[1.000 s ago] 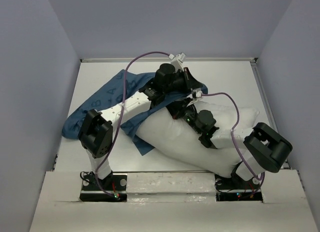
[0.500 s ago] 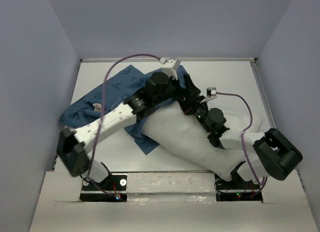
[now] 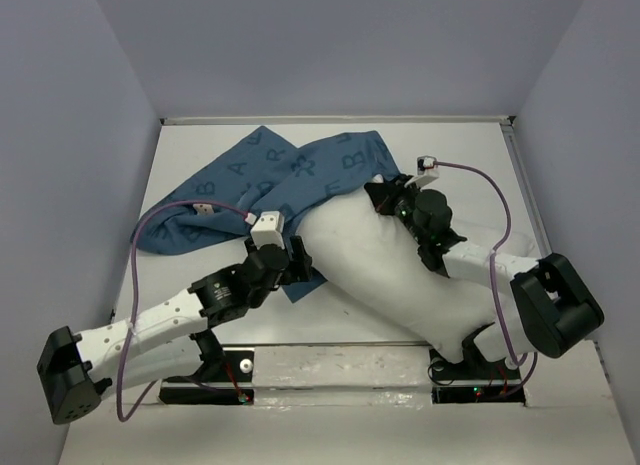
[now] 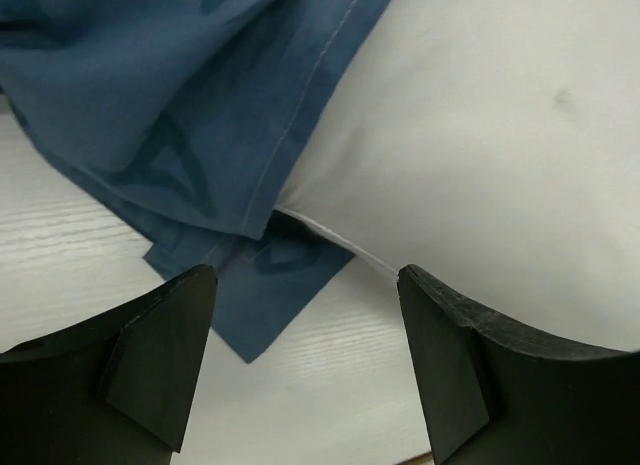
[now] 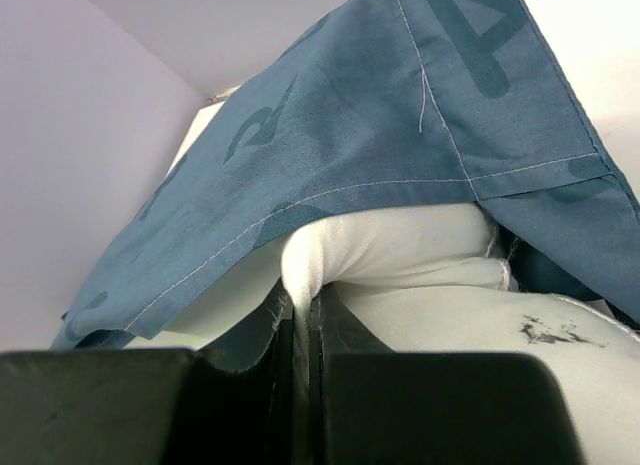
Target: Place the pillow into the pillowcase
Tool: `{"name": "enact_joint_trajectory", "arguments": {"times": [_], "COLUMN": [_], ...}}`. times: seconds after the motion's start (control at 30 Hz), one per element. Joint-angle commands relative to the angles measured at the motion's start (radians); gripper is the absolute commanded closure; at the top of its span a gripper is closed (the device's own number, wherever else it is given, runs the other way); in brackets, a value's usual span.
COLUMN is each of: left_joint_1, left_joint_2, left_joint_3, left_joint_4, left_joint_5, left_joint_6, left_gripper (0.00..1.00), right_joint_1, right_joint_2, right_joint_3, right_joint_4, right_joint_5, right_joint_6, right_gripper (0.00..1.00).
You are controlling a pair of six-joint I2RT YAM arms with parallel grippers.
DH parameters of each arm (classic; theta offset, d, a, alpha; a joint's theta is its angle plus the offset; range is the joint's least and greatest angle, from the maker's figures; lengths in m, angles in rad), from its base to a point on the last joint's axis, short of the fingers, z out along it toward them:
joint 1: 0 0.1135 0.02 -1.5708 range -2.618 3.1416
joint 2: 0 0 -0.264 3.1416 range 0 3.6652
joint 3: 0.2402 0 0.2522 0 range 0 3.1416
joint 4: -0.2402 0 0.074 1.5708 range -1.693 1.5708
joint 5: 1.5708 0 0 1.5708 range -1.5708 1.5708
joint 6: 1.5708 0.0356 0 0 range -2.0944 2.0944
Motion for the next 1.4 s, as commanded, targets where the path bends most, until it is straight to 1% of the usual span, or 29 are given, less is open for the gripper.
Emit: {"name": "enact_joint_trajectory", "arguments": {"times": [0.0,0.03,0.07,0.1,0.23,0.37,0.47,0.5,0.53,0.57,0.67,0.7,0.73,0.77,0.8,0.83,0.9,0.93,0.97,1.03,1.07,1.1,1.17,1.2,1.23,1.27,1.37], "left_joint_1": [-0.009,-0.009,-0.009,-0.010,-0.015,0.000,0.028,0.055,0.068,0.098,0.115,0.115,0.115,0.112,0.103,0.064,0.014,-0.044,-0.073,-0.122,-0.165,-0.179,-0.205,-0.216,-0.222,-0.224,-0.222], "left_joint_2": [0.074,0.116,0.128,0.135,0.102,0.139,0.196,0.228,0.245,0.272,0.300,0.306,0.316,0.314,0.310,0.300,0.296,0.297,0.299,0.314,0.320,0.328,0.360,0.369,0.369,0.368,0.320], "left_joint_3": [0.038,0.053,0.060,0.063,0.032,0.008,0.020,0.032,0.038,0.046,0.084,0.096,0.125,0.139,0.150,0.181,0.221,0.259,0.277,0.332,0.343,0.346,0.350,0.345,0.333,0.328,0.285], "left_joint_4": [0.012,-0.003,-0.011,-0.016,0.015,0.134,0.224,0.251,0.262,0.279,0.299,0.300,0.294,0.294,0.296,0.297,0.294,0.299,0.302,0.319,0.339,0.365,0.446,0.486,0.491,0.483,0.452], "left_joint_5": [-0.182,-0.206,-0.246,-0.257,-0.283,-0.251,-0.216,-0.201,-0.199,-0.190,-0.184,-0.176,-0.159,-0.097,-0.075,-0.053,0.045,0.087,0.181,0.276,0.325,0.433,0.595,0.608,0.614,0.620,0.616], "left_joint_6": [0.016,0.013,0.006,-0.002,0.003,0.095,0.151,0.182,0.197,0.228,0.265,0.274,0.291,0.294,0.296,0.300,0.305,0.306,0.314,0.313,0.310,0.290,0.261,0.259,0.256,0.253,0.236], "left_gripper": [0.17,0.18,0.21,0.22,0.23,0.24,0.30,0.40,0.45,0.55,0.78,0.87,1.00,1.00,1.00,1.00,1.00,1.00,1.00,1.00,1.00,1.00,1.00,1.00,1.00,1.00,1.00], "right_joint_1": [-0.039,-0.039,-0.039,-0.048,-0.048,-0.057,-0.057,-0.057,-0.057,-0.057,-0.057,-0.057,-0.068,-0.068,-0.068,-0.068,-0.068,-0.068,-0.068,-0.068,-0.068,-0.068,-0.068,-0.068,-0.068,-0.079,-0.123], "right_joint_2": [-0.018,-0.021,-0.024,-0.029,-0.033,-0.041,-0.046,-0.049,-0.049,-0.050,-0.052,-0.052,-0.050,-0.038,-0.030,-0.023,0.002,0.013,0.023,0.054,0.066,0.080,0.120,0.132,0.151,0.157,0.163], "right_joint_3": [0.054,0.060,0.065,0.069,0.080,0.083,0.079,0.076,0.074,0.073,0.077,0.080,0.088,0.099,0.123,0.135,0.178,0.195,0.213,0.256,0.307,0.333,0.402,0.424,0.447,0.491,0.554], "right_joint_4": [-0.033,-0.044,-0.053,-0.064,-0.081,-0.081,-0.082,-0.084,-0.084,-0.085,-0.088,-0.090,-0.093,-0.100,-0.103,-0.107,-0.108,-0.113,-0.114,-0.136,-0.148,-0.174,-0.205,-0.215,-0.226,-0.235,-0.300], "right_joint_5": [0.003,0.000,-0.006,-0.010,-0.015,-0.040,-0.038,-0.035,-0.033,-0.035,-0.030,-0.026,-0.020,-0.009,-0.001,0.011,0.069,0.103,0.168,0.239,0.276,0.339,0.423,0.450,0.480,0.508,0.543], "right_joint_6": [-0.028,-0.032,-0.038,-0.043,-0.061,-0.055,-0.057,-0.058,-0.057,-0.058,-0.057,-0.057,-0.055,-0.055,-0.054,-0.048,-0.035,-0.029,-0.025,-0.023,-0.020,-0.015,-0.011,-0.014,-0.028,-0.037,-0.057], "right_gripper": [1.00,1.00,1.00,1.00,1.00,1.00,1.00,1.00,1.00,1.00,1.00,1.00,1.00,1.00,1.00,1.00,1.00,1.00,1.00,1.00,1.00,1.00,1.00,1.00,1.00,1.00,1.00]}}
